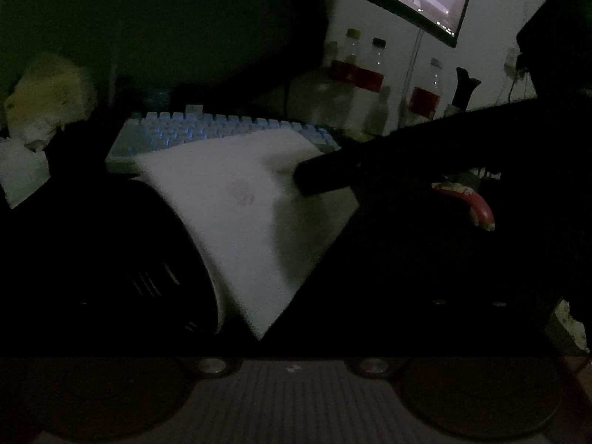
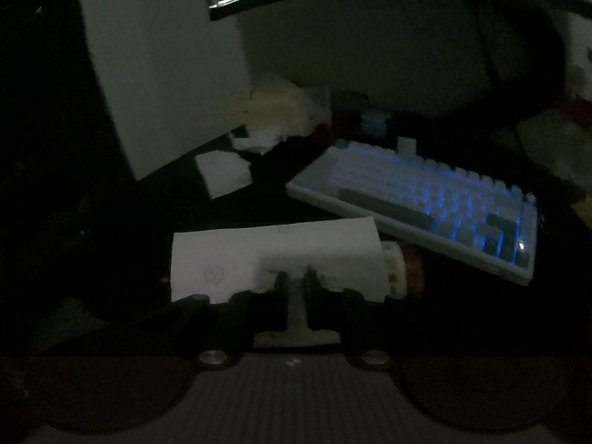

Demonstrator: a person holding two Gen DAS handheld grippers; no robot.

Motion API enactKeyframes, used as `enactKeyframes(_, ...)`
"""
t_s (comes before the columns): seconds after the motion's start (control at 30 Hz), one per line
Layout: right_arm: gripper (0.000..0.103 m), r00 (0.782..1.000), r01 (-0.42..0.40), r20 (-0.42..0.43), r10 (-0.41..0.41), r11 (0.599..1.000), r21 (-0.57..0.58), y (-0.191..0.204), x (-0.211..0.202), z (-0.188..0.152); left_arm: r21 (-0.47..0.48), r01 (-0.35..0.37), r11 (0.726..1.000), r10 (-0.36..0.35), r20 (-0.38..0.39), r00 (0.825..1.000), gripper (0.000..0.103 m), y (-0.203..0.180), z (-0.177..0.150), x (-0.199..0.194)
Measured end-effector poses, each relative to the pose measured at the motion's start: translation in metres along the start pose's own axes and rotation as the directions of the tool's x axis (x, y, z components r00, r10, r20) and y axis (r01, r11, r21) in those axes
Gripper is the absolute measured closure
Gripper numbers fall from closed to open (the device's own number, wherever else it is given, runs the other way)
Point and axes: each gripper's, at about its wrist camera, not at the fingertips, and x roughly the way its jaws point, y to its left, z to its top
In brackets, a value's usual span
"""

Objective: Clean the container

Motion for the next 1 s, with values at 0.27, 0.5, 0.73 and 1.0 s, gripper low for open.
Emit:
enactKeyframes(0.27, 0.092, 0.995, 0.098, -0.006, -0.099, 0.985, 0.145, -0.041, 0.004, 0.009, -0.014, 0.031, 0.999, -0.03, 0.011, 0.999, 0.0, 0.003, -0.002, -0.002)
enactKeyframes(0.5, 0.093, 0.999, -0.041, -0.005, 0.041, 0.999, 0.025, 0.004, 0.004, 0.003, -0.002, 0.029, 1.0, -0.029, 0.024, 0.999, 0.0, -0.001, -0.005, -0.003)
enactKeyframes(0.73, 0.09, 0.999, 0.042, 0.008, -0.043, 0.996, 0.074, -0.016, 0.005, 0.004, -0.003, 0.036, 0.999, -0.036, 0.03, 0.999, 0.001, -0.001, -0.007, -0.005)
enactKeyframes(1.0, 0.07, 0.995, -0.062, 0.076, 0.058, 0.997, 0.043, -0.008, 0.007, 0.008, 0.011, 0.063, 0.998, -0.063, 0.037, 0.997, 0.0, -0.003, -0.011, -0.006)
